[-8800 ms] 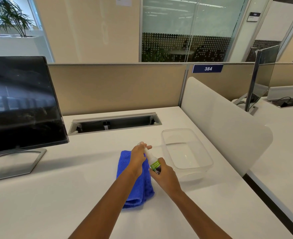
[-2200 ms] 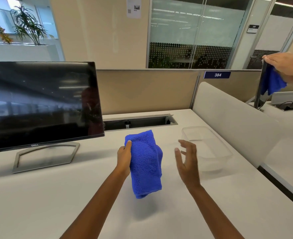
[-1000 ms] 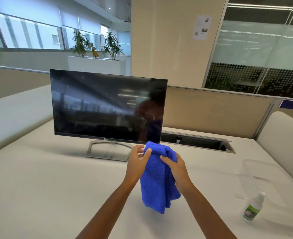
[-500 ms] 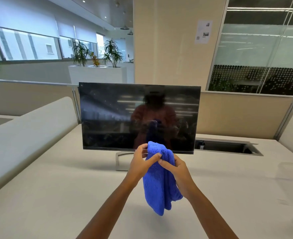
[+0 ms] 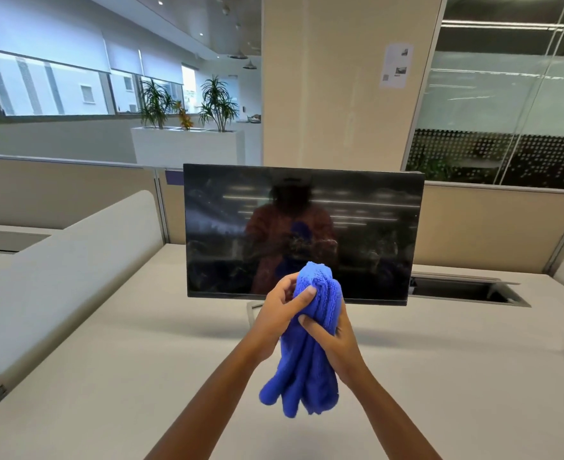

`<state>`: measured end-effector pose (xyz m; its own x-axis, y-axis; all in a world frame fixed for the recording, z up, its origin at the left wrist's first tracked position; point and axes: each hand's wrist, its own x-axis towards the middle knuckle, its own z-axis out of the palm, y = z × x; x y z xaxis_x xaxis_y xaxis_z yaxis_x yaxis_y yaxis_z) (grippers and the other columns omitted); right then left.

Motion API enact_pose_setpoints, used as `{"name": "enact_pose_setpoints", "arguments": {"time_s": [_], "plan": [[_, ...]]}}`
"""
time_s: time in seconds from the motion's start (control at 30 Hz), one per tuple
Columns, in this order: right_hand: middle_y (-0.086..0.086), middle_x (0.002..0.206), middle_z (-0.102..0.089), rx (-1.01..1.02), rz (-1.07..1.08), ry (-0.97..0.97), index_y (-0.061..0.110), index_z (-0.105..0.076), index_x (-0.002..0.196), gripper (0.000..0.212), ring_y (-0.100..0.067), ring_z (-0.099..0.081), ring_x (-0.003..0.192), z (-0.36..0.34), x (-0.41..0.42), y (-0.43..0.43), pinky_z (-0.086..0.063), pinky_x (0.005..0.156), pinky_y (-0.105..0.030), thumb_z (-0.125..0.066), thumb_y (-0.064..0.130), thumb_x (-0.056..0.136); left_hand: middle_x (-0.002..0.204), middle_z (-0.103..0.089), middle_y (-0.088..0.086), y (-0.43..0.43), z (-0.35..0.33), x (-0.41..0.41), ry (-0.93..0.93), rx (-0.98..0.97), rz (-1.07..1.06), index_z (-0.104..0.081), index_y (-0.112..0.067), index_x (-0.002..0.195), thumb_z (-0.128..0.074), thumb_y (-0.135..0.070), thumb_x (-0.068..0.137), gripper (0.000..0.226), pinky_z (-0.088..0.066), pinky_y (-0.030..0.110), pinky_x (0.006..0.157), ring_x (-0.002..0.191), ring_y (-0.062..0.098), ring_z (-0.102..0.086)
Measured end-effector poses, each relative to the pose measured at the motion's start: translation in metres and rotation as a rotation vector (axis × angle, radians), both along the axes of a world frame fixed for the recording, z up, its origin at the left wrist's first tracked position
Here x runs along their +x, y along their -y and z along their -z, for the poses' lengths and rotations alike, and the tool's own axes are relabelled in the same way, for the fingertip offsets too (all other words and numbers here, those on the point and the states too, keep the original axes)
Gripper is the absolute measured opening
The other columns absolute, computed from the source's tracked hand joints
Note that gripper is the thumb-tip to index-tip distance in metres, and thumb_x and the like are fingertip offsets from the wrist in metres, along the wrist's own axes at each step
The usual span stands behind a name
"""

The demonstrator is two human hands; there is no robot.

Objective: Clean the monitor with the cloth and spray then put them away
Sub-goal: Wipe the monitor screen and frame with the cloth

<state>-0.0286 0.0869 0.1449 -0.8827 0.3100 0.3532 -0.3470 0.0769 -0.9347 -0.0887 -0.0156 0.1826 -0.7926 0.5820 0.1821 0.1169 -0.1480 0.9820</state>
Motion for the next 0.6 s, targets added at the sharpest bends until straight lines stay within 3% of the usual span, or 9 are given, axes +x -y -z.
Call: {"name": "enact_pose_setpoints", "arguments": {"time_s": [0.1, 0.23, 0.3, 0.4, 0.47, 0.6], "plan": [[-0.003, 0.116, -0.059, 0.111, 0.094, -0.051, 0.036, -0.048, 0.117, 0.044, -0.013, -0.062, 0.103, -0.004, -0.018, -0.002, -0.053, 0.085, -0.023, -0.06, 0.005, 0.088, 0.115, -0.064, 0.005, 0.002, -0.006, -0.014, -0.086, -0.025, -0.054, -0.051, -0.017, 0.12, -0.053, -0.022, 0.09, 0.031, -0.051, 0.02, 0.088, 0.106, 0.014, -0.061], [0.003, 0.131, -0.04, 0.355, 0.287, -0.162, 0.045, -0.041, 0.118, 0.058, 0.003, -0.047, 0.114, -0.022, -0.043, -0.008, -0.041, 0.092, -0.007, -0.063, 0.004, 0.084, 0.109, -0.063, -0.001, 0.01, -0.014, -0.039, -0.179, -0.081, -0.151, -0.05, -0.022, 0.117, -0.05, -0.021, 0.092, 0.025, -0.05, 0.009, 0.077, 0.101, 0.007, -0.06], [0.002, 0.142, -0.027, 0.498, 0.354, -0.196, 0.047, -0.039, 0.122, 0.059, 0.0, -0.041, 0.123, -0.031, -0.057, -0.013, -0.038, 0.098, -0.014, -0.065, 0.009, 0.084, 0.114, -0.06, 0.0, 0.017, -0.018, -0.054, -0.275, -0.155, -0.27, -0.049, -0.02, 0.121, -0.05, -0.02, 0.092, 0.029, -0.047, 0.01, 0.08, 0.107, 0.011, -0.057], [-0.009, 0.152, -0.013, 0.663, 0.456, -0.204, 0.024, -0.048, 0.131, 0.054, -0.02, -0.032, 0.135, -0.041, -0.078, -0.022, -0.035, 0.106, -0.03, -0.066, 0.01, 0.082, 0.122, -0.055, 0.007, 0.031, -0.025, -0.077, -0.374, -0.2, -0.437, -0.049, -0.015, 0.124, -0.05, -0.016, 0.092, 0.032, -0.042, 0.024, 0.096, 0.115, 0.017, -0.052], [-0.01, 0.152, -0.013, 0.725, 0.495, -0.213, 0.018, -0.048, 0.131, 0.054, -0.024, -0.029, 0.137, -0.049, -0.09, -0.024, -0.033, 0.107, -0.028, -0.067, 0.009, 0.082, 0.127, -0.053, 0.009, 0.043, -0.03, -0.09, -0.453, -0.228, -0.52, -0.048, -0.011, 0.126, -0.05, -0.015, 0.092, 0.034, -0.039, 0.029, 0.1, 0.118, 0.019, -0.05], [-0.012, 0.152, -0.02, 0.845, 0.534, -0.211, 0.017, -0.051, 0.13, 0.055, -0.03, -0.033, 0.133, -0.067, -0.111, -0.018, -0.032, 0.101, -0.026, -0.068, 0.007, 0.079, 0.13, -0.052, 0.009, 0.068, -0.043, -0.12, -0.602, -0.283, -0.642, -0.046, -0.009, 0.129, -0.048, -0.016, 0.093, 0.036, -0.034, 0.024, 0.099, 0.119, 0.015, -0.046]]}}
